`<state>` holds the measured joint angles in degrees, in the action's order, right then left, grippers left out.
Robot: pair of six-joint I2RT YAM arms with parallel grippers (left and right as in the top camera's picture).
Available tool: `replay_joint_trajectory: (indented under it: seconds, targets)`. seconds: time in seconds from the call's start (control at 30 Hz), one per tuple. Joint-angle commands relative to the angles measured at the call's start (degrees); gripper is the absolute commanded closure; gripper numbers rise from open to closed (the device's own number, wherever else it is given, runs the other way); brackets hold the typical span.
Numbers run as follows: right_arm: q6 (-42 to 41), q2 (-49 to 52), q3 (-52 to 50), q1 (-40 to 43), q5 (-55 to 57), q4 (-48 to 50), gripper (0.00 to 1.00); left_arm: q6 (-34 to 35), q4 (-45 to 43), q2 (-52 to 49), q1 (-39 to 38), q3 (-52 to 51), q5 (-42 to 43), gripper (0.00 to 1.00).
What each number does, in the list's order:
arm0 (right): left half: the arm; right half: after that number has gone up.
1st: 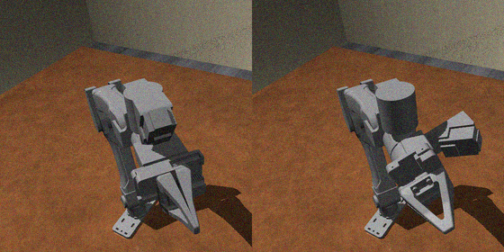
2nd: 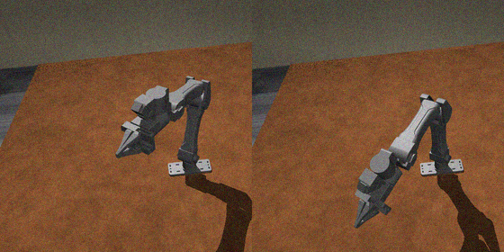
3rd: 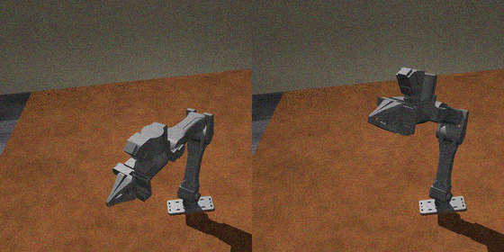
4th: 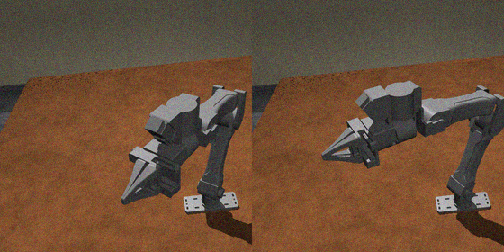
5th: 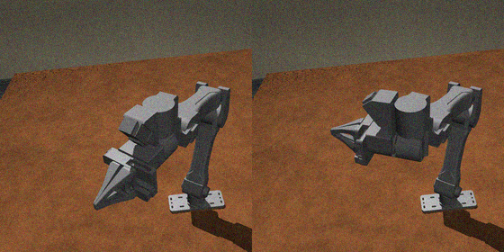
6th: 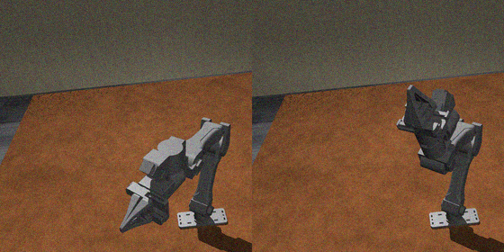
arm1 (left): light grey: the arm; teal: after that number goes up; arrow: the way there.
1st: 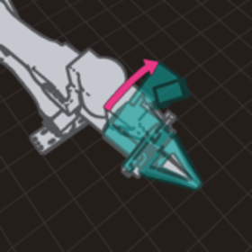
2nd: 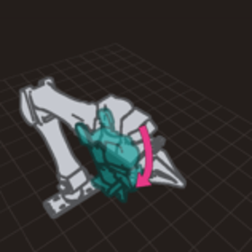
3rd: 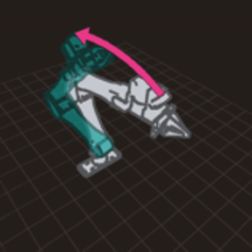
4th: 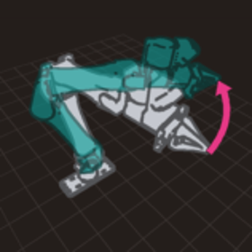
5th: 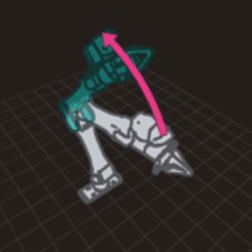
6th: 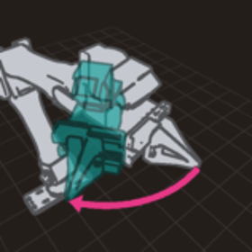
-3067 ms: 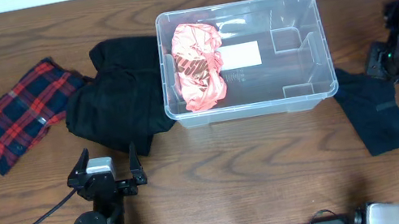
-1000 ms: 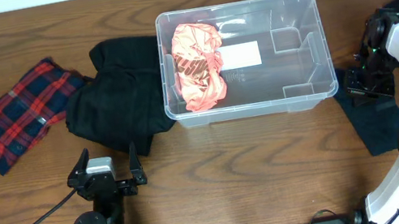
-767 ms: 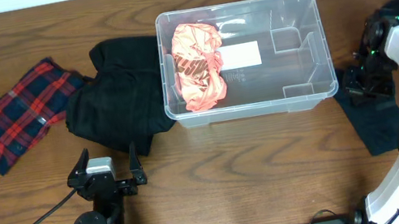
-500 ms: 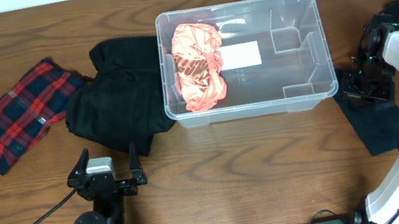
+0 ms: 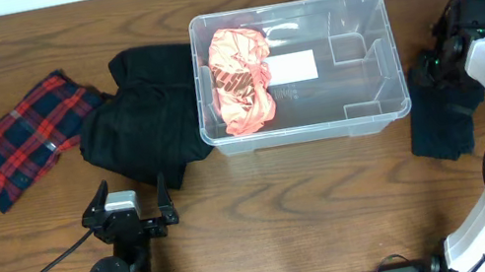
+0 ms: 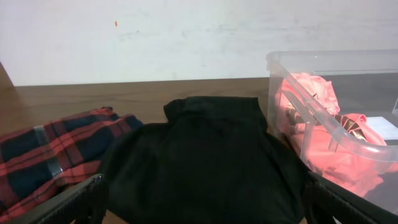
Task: Pack container
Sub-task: 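Grasp the black garment with the right gripper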
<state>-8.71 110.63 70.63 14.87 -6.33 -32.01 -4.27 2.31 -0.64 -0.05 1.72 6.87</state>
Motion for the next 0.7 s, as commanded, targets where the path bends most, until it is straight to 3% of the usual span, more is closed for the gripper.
replay_joint_trajectory:
  seconds: [0.0,0.17,0.33,0.57,0.67]
  targets:
    - [0.2,0.5,0.4,0.8,-5.4,-0.2,0.99,0.5,1.0,0.0,0.2,-1.5,0.1,0.02]
    - [3.4,-2.9,4.8,1.1,-6.0,-7.6,0.95,0.5,1.0,0.0,0.2,-1.5,0.1,0.02]
    - [4.0,-9.9,7.9,3.6,-0.8,-17.2,0.83,0.5,1.0,0.0,0.2,-1.5,0.1,0.02]
    - [-3.1,-14.7,7.8,11.0,6.4,-22.6,0.73,0.5,1.0,0.0,0.2,-1.5,0.1,0.02]
    - [-3.6,-14.4,6.0,14.2,6.3,-22.6,0.57,0.5,1.0,0.0,0.2,-1.5,0.1,0.02]
